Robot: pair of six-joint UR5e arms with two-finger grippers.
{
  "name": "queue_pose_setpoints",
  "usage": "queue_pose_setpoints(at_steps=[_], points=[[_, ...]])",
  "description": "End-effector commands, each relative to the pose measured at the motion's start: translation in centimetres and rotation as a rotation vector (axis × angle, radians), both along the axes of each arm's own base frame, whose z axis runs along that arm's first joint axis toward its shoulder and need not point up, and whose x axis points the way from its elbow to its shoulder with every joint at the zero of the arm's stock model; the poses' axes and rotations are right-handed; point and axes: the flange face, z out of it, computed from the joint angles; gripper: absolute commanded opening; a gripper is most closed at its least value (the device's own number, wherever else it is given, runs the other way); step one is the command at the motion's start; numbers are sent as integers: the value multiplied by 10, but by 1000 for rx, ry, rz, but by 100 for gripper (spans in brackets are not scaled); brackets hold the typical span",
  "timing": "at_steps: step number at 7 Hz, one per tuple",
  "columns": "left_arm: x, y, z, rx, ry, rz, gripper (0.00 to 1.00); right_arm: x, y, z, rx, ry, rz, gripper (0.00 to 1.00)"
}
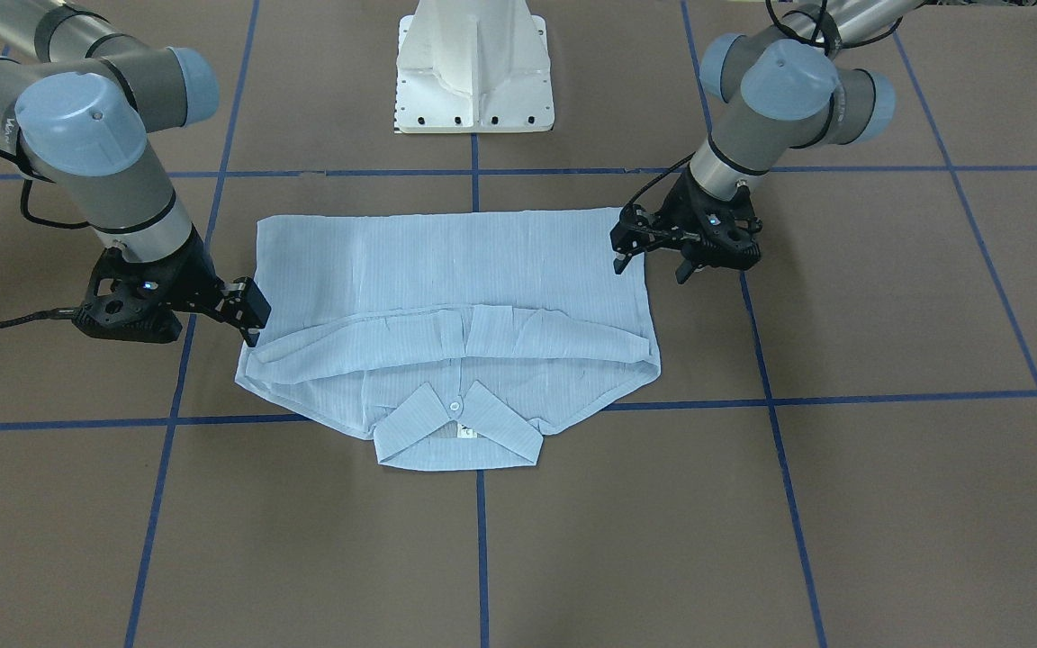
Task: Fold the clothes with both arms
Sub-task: 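Open both grippers and draw the left gripper back toward the robot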
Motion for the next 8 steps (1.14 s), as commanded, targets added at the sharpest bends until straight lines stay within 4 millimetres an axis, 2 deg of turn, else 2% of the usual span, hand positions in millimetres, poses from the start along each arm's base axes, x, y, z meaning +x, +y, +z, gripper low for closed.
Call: queue_pose_setpoints(at_steps=[1, 4, 5, 6, 8], points=[[37, 43, 6, -59, -9, 5, 100, 0, 0, -1, 6, -1, -1, 100], [38, 74, 25, -77, -33, 44, 100, 1, 0, 0, 7, 1, 3, 100], [44, 85, 21, -102, -25, 49, 94, 1, 0, -1, 9, -1, 3, 100], [53, 98, 22, -118, -28, 38, 72, 1, 0, -1, 9, -1, 5, 100], [53, 99, 21, -117, -27, 39, 25, 1, 0, -1, 9, -2, 6, 100]])
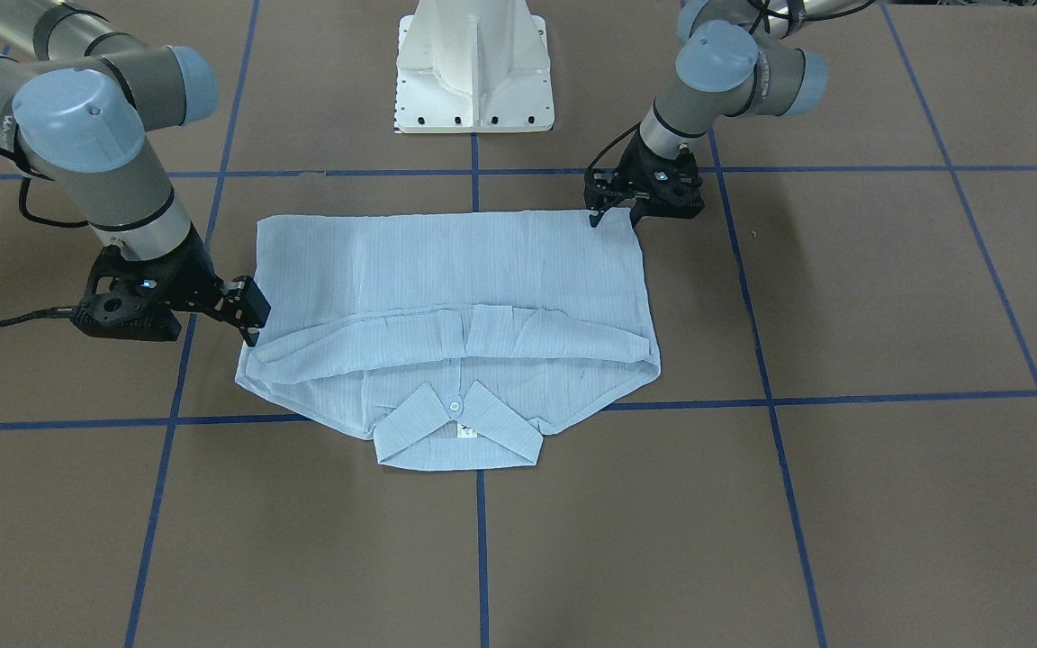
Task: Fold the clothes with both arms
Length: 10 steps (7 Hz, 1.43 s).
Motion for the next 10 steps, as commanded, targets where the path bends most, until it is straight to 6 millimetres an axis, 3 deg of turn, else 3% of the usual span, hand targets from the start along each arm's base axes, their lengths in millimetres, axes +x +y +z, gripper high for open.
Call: queue_pose_setpoints(at_steps=[1, 2, 3, 4, 7, 8, 10], points=[[0, 2, 0, -2, -1, -3, 0, 0, 0, 0, 0, -1, 1, 100], [-13, 7, -4, 1, 9, -3, 0, -1, 0, -1, 1, -2, 0, 100], [-38, 16, 7, 1, -6, 0, 0, -2, 0, -1, 1, -2, 0, 100], [-56, 6, 20, -4, -32, -26, 0, -2, 0, -1, 0, -2, -1, 100], [-126, -96, 45, 152, -195, -93, 0, -6, 2, -7, -1, -14, 1, 100], [-137, -163, 37, 215, -221, -137, 0, -8, 2, -8, -1, -14, -2, 100], [-110, -274, 33, 200, -283, -199, 0, -14, 4, -17, 7, -26, -11, 100]])
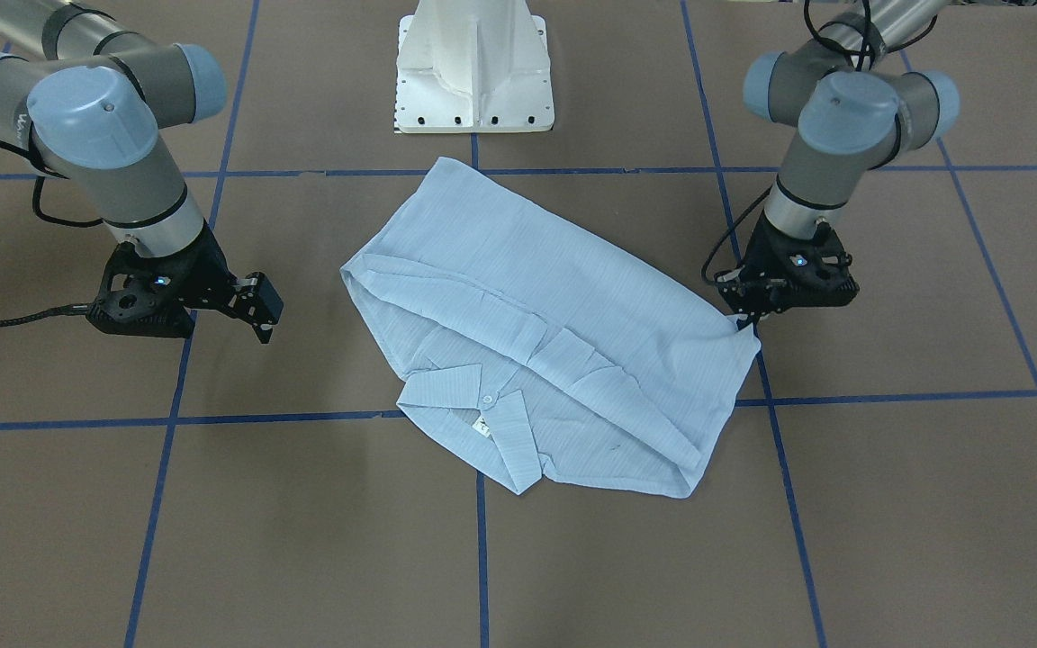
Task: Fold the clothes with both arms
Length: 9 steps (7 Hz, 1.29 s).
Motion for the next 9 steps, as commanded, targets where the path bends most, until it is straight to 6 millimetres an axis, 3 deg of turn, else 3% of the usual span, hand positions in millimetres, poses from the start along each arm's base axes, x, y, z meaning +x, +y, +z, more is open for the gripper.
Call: queue_pose_setpoints(at_steps=[1, 2, 3, 4, 5, 6, 7, 9], points=[[3, -116, -12, 32, -71, -48, 0, -6, 1, -12, 9, -16, -10, 100], [7, -167, -25, 56, -96, -47, 0, -9, 3, -14, 12, -20, -13, 100], [-11, -190, -24, 120, -119, -14, 35, -16, 5, -24, -2, -37, 0, 100], [-19, -182, -16, 198, -102, 19, 99, -31, 11, -38, -16, -55, 9, 100], [-17, -172, -11, 165, -37, 89, 100, -51, 16, -54, -43, -74, 19, 100], [-28, -154, -6, 165, -4, 105, 100, -80, 13, -71, -81, -83, 59, 100], [-38, -139, -5, 176, 9, 102, 100, -122, 5, -84, -141, -78, 124, 100], [-40, -134, -6, 151, 29, 73, 100, -176, 0, -99, -228, -63, 240, 94]])
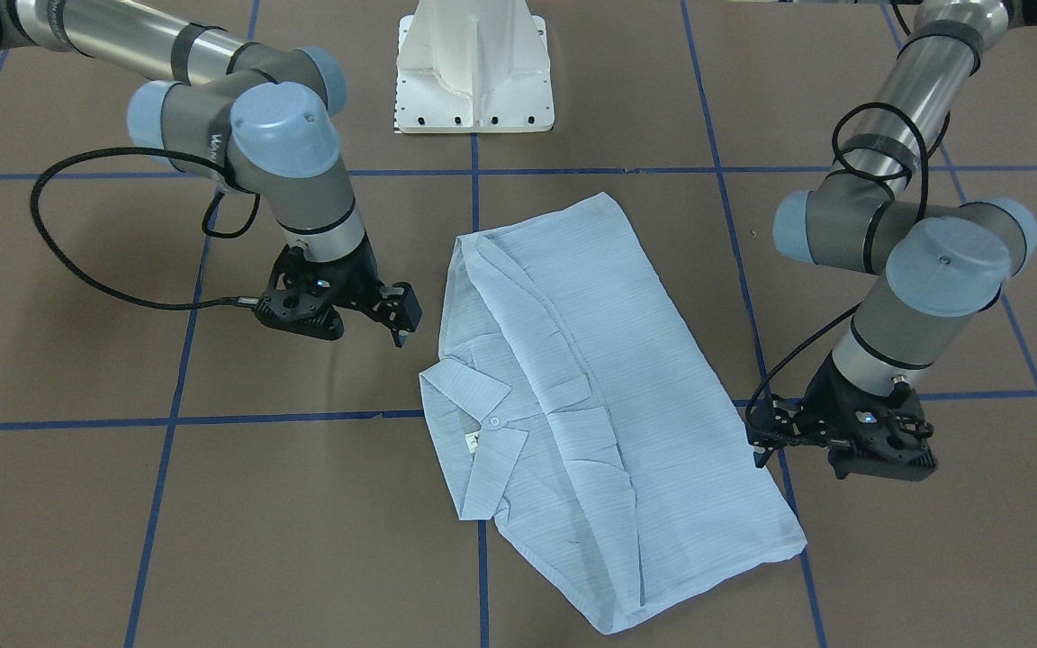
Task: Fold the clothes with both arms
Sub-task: 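Move the right gripper to the shirt collar and grasp it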
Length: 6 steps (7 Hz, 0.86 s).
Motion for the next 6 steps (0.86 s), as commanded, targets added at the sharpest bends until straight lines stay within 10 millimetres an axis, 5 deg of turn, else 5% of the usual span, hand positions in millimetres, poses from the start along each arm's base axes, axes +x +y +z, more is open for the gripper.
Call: queue_pose_setpoints(at_steps=[1, 3, 6], points=[[-1, 6, -1, -21, 19, -18, 100, -54, 2, -12, -68, 24, 121, 90], [-3, 10, 2, -22, 19, -17, 100, -88, 6, 2, -66, -6, 168, 79], [-2, 11, 1, -19, 20, -17, 100, -97, 8, 4, -68, -2, 165, 67]])
